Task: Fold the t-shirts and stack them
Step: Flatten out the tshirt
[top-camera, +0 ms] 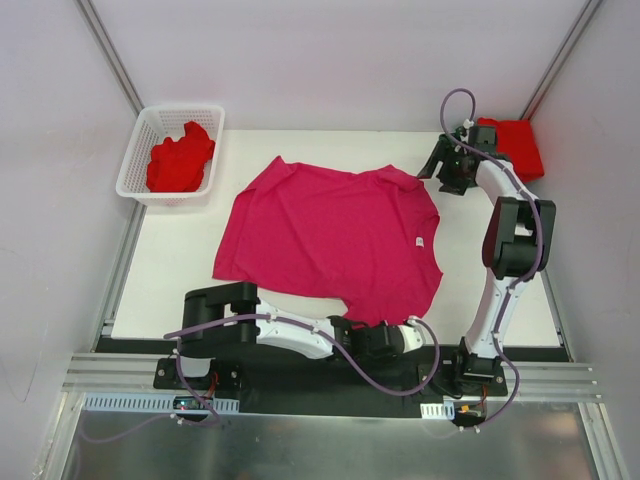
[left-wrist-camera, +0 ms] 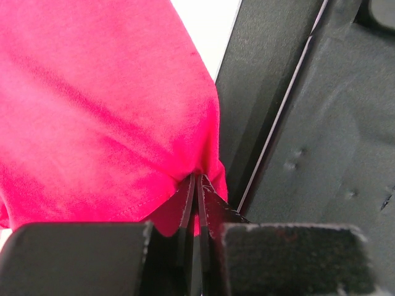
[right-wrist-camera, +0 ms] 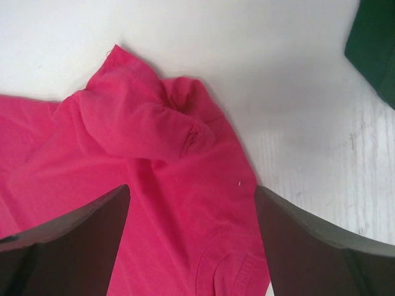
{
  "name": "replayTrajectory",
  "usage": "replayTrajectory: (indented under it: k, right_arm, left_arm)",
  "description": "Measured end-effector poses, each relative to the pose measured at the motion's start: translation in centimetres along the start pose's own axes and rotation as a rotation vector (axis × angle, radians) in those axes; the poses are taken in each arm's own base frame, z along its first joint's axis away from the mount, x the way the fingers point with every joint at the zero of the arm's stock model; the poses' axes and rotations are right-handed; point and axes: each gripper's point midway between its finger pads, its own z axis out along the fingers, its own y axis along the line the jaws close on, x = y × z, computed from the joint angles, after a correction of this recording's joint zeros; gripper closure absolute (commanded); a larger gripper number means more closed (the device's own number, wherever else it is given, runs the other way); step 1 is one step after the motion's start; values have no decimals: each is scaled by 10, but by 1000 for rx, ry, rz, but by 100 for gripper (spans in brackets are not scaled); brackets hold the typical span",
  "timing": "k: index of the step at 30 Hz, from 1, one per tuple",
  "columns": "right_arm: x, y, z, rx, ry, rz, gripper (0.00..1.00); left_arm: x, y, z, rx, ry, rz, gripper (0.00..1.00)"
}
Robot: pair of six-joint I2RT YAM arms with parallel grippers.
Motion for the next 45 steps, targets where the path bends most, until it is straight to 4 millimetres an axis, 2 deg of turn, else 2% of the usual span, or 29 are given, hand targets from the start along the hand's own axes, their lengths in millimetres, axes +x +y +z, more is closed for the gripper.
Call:
replayTrajectory:
  k: [6,13,20,27,30,45]
  right_arm:
    - [4,-4,18,-11,34,6,18]
    - [12,-3,26,-42,66,11,33]
    - [18,0,32,-60,88,8,36]
    - [17,4,35,-76,92,3,53]
    - [19,5,37,-83,98,3,57]
    - [24,1,51,-84,120,9,57]
  left_arm:
    - [1,1,0,-5,2,0,100]
    - [1,1,0,-5,2,0,100]
    - [1,1,0,-5,2,0,100]
    - [1,1,0,-5,2,-3,100]
    - [1,1,0,-6,2,-6,100]
    - [2,1,-1,-8,3,-29,100]
